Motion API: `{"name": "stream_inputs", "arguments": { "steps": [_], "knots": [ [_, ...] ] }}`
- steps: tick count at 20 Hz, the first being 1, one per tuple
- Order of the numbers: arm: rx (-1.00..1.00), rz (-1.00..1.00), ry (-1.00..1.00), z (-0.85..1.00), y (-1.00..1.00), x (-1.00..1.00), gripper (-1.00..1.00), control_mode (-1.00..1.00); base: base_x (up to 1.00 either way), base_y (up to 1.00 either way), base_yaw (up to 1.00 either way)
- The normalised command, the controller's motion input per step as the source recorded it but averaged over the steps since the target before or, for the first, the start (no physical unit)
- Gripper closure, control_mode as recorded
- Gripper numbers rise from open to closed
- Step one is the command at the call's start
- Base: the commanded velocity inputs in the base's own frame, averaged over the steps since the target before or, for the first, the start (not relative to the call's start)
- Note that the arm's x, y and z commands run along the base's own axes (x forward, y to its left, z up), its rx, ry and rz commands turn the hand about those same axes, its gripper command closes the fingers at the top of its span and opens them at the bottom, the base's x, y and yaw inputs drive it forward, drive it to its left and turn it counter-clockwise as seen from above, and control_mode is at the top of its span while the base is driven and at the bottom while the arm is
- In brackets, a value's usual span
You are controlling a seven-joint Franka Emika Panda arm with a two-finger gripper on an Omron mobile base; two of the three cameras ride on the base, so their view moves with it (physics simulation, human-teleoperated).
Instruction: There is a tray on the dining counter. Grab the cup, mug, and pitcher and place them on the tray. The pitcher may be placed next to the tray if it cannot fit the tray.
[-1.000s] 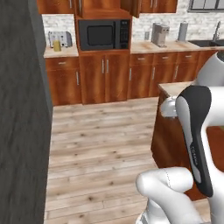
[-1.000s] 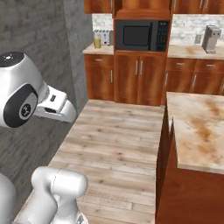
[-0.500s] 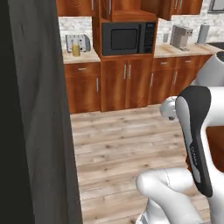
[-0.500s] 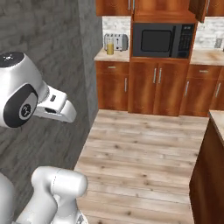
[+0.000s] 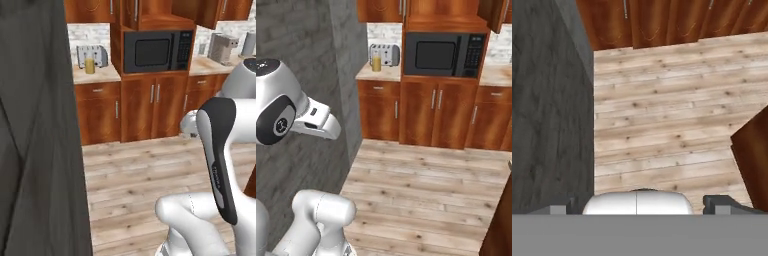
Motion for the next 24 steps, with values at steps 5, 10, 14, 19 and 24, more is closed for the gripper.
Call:
{"name": "stream_inputs", "arguments": {
  "steps": [5, 10, 14, 19, 24],
  "knots": [
    [0.00, 0.00, 0.00, 0.00, 0.00, 0.00, -1.00, 1.00, 1.00, -0.28, 0.11],
    [0.00, 0.00, 0.00, 0.00, 0.00, 0.00, -1.00, 1.00, 0.99, -0.04, 0.14],
    [0.00, 0.00, 0.00, 0.00, 0.00, 0.00, -1.00, 1.00, 0.96, 0.00, 0.18],
    [0.00, 0.00, 0.00, 0.00, 0.00, 0.00, -1.00, 1.00, 0.90, 0.00, 0.17],
    [0.00, 0.00, 0.00, 0.00, 0.00, 0.00, -1.00, 1.00, 0.79, 0.00, 0.11]
  ]
}}
